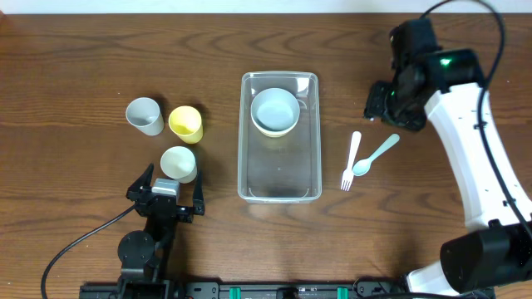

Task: Pack container
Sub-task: 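Lower the right gripper to the mint-green spoon and grasp it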

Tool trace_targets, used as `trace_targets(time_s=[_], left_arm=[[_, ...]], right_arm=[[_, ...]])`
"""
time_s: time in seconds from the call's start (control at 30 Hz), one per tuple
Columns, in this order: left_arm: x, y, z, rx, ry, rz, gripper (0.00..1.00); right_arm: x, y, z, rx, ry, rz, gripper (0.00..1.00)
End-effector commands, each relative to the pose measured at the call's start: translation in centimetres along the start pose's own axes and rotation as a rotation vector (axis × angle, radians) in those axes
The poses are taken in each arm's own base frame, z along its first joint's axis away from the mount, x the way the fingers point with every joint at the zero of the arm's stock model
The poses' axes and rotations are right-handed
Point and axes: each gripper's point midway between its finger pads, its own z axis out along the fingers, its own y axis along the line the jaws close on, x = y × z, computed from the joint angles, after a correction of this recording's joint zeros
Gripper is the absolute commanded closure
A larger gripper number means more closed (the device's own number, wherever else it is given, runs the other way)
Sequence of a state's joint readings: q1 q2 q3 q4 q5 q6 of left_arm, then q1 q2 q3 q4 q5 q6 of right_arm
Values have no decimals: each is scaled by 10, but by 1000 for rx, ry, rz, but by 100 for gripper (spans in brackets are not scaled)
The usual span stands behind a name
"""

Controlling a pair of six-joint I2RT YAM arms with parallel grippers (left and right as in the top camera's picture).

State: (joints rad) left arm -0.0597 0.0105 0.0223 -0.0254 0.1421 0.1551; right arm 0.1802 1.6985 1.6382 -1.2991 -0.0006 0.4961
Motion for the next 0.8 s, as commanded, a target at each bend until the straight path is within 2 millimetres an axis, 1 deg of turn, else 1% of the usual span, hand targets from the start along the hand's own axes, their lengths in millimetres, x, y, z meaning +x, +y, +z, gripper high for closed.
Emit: trace_targets(time_s=[0.0, 0.07, 0.2, 0.33, 0.5, 0.6, 0.7, 0.77], left_arm=[[16, -1, 1, 6, 47, 0, 2], [16, -1, 1, 6, 47, 0, 2], [16, -1, 1, 6, 47, 0, 2], [16, -1, 1, 6, 47, 0, 2], [16, -1, 1, 6, 47, 0, 2], [16, -1, 1, 6, 47, 0, 2], [16, -1, 1, 6, 47, 0, 2], [16, -1, 1, 6, 47, 0, 2]], right_arm=[[15, -9, 23, 24, 46, 74, 39], [22, -11, 39, 25, 70, 81, 39], [34, -17, 58, 43, 99, 101, 39], [36, -21, 73, 45, 92, 150, 39], [39, -26, 101, 48, 60, 283, 45], [47, -31, 123, 42, 50, 334, 48], [53, -35, 136, 39, 44, 343, 49], [55, -39, 141, 46, 40, 346, 50]])
